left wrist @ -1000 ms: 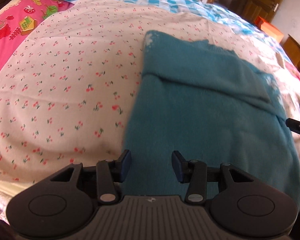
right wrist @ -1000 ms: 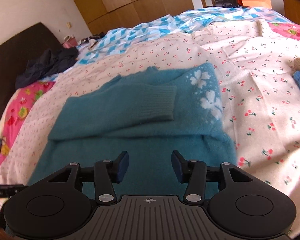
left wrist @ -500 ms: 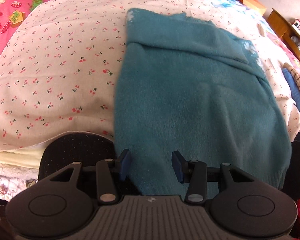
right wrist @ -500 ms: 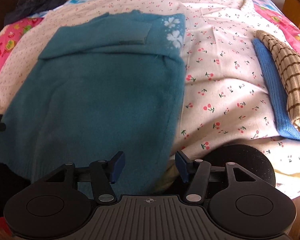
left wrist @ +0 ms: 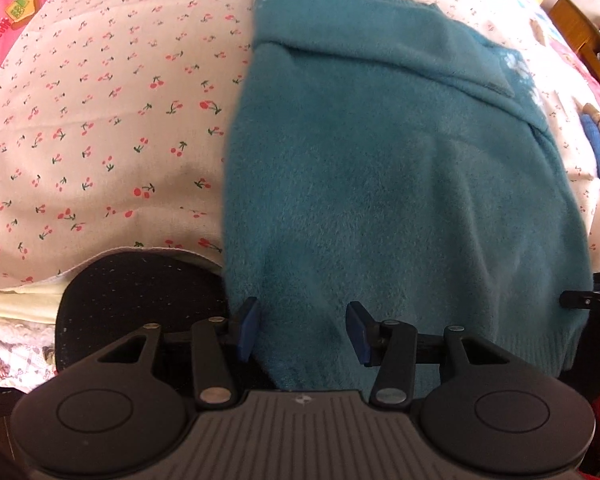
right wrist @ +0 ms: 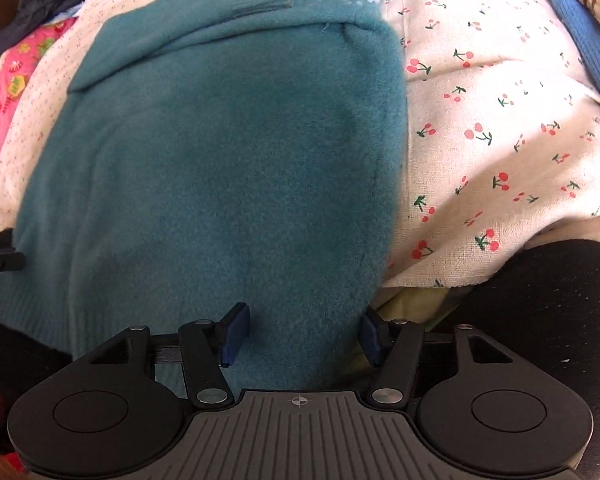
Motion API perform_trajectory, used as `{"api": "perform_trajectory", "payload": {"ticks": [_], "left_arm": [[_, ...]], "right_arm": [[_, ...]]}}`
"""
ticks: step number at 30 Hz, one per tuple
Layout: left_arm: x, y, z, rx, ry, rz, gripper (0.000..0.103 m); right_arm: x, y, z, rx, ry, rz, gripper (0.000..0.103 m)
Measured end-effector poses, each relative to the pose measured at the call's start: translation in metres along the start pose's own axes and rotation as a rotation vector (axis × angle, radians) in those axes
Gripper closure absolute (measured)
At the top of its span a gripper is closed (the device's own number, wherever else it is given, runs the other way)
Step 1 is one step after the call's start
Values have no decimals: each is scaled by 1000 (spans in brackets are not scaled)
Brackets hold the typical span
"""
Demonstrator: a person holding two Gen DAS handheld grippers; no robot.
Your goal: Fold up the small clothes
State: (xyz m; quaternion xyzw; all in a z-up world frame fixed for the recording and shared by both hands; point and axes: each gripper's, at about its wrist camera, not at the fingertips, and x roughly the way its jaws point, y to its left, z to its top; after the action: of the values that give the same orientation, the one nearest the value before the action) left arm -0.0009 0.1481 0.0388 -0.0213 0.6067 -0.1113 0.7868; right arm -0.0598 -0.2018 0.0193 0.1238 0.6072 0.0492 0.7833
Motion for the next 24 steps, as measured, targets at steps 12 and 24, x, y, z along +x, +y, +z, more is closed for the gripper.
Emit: {"api": "perform_trajectory", "payload": {"ticks": [12,24], "left_arm": [[-6,0,-7,-70,-6,127,52],[-2,17,5,-197,20,-178,86]], "right_arm": [[1,-12,1,65,15,67,46],[-22,-30,-9,204,-152,310,86]]}}
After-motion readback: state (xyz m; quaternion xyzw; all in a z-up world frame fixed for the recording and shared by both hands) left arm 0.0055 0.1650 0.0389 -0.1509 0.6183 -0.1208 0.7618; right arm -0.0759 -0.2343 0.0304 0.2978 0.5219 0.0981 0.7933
